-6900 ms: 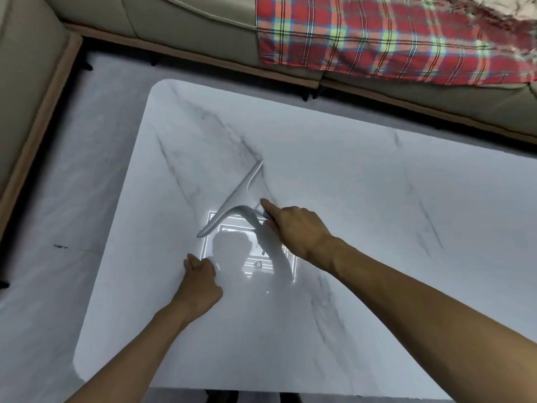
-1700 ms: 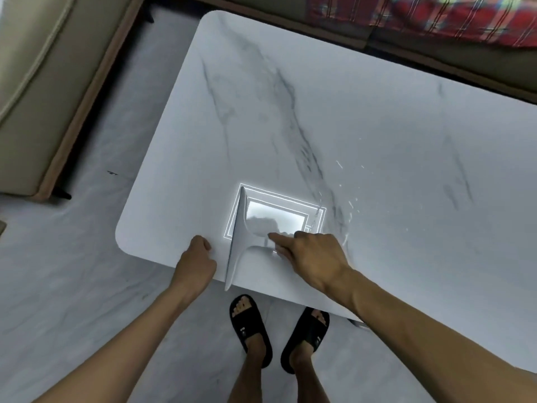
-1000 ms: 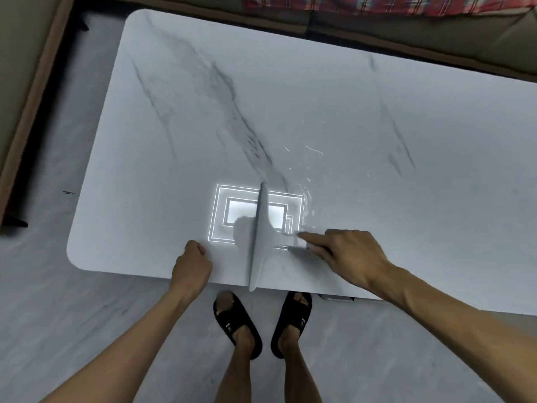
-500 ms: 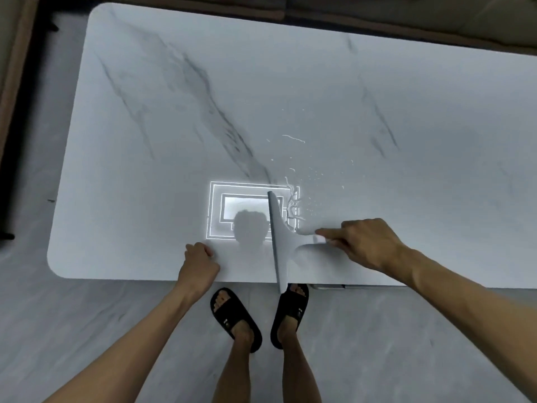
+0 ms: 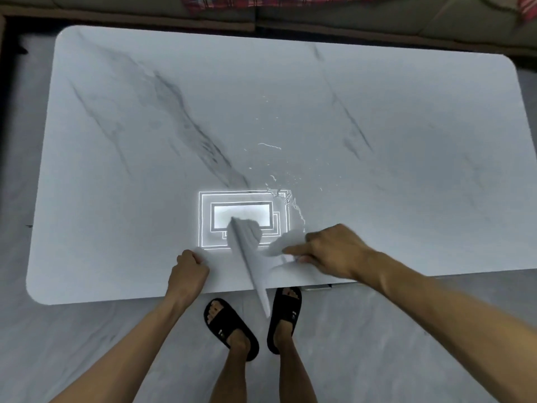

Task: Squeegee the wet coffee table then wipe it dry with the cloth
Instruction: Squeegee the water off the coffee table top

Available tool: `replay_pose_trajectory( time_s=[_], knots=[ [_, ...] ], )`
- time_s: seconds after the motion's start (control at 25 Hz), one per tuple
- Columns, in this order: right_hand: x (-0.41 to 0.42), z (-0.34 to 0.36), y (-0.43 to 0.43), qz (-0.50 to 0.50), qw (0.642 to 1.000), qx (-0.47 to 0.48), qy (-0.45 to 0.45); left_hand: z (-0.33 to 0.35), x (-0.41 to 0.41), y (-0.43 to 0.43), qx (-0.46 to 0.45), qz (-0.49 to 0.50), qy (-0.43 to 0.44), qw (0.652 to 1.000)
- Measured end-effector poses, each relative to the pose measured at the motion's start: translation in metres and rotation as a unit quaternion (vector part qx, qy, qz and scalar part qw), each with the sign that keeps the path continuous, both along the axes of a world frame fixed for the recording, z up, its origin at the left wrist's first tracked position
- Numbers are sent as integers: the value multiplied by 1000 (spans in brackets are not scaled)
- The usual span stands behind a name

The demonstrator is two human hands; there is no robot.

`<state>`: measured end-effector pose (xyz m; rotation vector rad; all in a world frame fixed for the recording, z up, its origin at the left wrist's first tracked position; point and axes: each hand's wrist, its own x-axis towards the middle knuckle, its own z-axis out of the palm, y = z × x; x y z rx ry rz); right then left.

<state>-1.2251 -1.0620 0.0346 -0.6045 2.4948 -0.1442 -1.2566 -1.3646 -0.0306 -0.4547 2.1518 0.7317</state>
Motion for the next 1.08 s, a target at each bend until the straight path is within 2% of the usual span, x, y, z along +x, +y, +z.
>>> replay_pose_trajectory(
  time_s=[0.12, 0.32, 0.48, 0.6, 0.76, 0.92, 1.08],
  knots=[
    [-4, -11, -25, 29, 996, 20, -87, 1, 1, 1, -5, -34, -20, 999],
    [-7, 5, 50, -70, 987, 96, -104, -1, -2, 3, 4, -73, -48, 996],
    [-14, 17, 90, -117, 976, 174, -64, -3, -7, 4, 12, -62, -63, 996],
    [-20, 30, 92, -108, 971, 214, -20, 4, -11, 1, 10, -30, -32, 999],
    [-40, 40, 34, -67, 992, 104, 16, 15, -22, -6, -2, 45, 33, 998],
    [-73, 4, -66, 34, 999, 12, -26, 23, -39, -26, -15, 98, 78, 992],
    [-89, -33, -132, 109, 992, 0, -59, 17, -42, -39, -42, 101, 44, 993]
  ],
)
